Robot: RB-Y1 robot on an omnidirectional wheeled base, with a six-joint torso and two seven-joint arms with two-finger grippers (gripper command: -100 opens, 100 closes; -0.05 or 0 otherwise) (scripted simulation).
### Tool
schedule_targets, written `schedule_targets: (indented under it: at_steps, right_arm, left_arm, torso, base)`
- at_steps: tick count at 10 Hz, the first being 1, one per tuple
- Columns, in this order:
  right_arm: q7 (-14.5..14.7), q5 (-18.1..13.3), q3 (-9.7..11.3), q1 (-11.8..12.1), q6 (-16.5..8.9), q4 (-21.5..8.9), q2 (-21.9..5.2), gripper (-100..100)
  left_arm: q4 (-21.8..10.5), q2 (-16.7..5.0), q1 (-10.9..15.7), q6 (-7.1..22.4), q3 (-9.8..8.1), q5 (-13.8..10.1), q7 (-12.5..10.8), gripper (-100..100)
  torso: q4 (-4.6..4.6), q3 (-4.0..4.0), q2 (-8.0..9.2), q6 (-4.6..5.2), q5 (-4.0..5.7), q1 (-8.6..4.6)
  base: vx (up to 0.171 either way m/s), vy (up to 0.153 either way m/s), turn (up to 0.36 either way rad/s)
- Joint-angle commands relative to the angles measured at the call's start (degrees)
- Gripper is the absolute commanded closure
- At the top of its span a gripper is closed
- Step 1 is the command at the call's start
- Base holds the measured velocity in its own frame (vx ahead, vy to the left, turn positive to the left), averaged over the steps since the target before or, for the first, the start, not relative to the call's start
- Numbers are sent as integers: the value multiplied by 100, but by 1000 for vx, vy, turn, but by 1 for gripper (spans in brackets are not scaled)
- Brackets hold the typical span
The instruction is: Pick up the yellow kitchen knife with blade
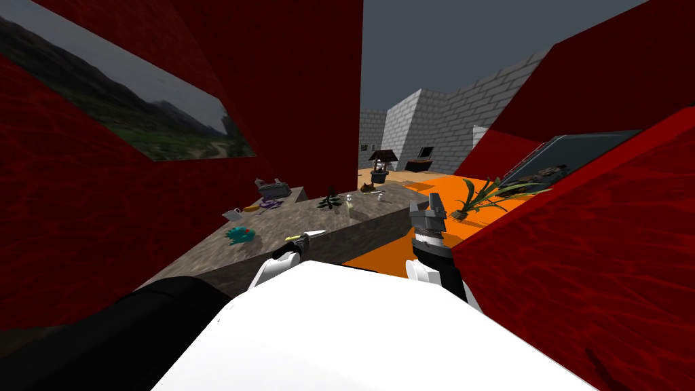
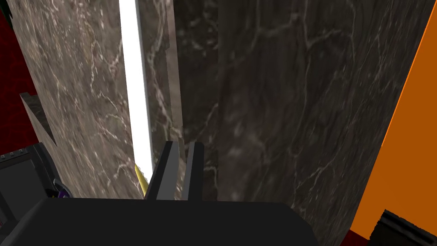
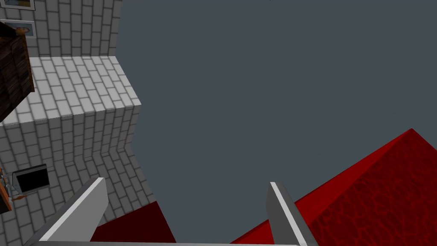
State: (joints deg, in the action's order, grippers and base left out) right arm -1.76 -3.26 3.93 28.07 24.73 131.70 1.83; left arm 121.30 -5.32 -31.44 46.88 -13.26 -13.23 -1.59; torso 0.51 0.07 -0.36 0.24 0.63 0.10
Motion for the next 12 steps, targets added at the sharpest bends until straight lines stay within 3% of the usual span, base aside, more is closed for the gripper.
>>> schedule_targets:
  at_steps: [1, 2, 7, 8, 9, 12]
  right_arm:
    - [0, 0, 0, 0, 0, 0, 0, 0]
    - [0, 0, 0, 0, 0, 0, 0, 0]
    - [0, 0, 0, 0, 0, 0, 0, 0]
    - [0, 0, 0, 0, 0, 0, 0, 0]
    - [0, 0, 0, 0, 0, 0, 0, 0]
    - [0, 0, 0, -1, 0, 0, 0, 0]
  left_arm:
    - [0, 0, 0, 0, 0, 0, 0, 0]
    - [181, -54, 56, -51, -67, -13, 4, 100]
    - [381, -49, -54, 56, -72, -49, 0, 100]
    - [394, -46, -60, 63, -70, -47, 0, 0]
    - [349, -102, -98, 299, -303, -165, -136, -100]
    - [271, -174, -164, 704, -692, -359, -373, -100]
  torso:
    - [0, 0, 0, 0, 0, 0]
    - [-1, -1, -1, 0, 0, 1]
    - [51, 12, -27, 13, 63, 12]
    - [51, 11, -28, 14, 63, 11]
    - [50, 10, -30, 14, 64, 12]
    - [56, 24, -5, 14, 63, 12]
  base:
    - [0, 0, 0]
    - [-7, -3, -13]
    - [-10, 0, -2]
    - [0, 0, 0]
    - [-36, -7, -177]
    - [-71, -8, -162]
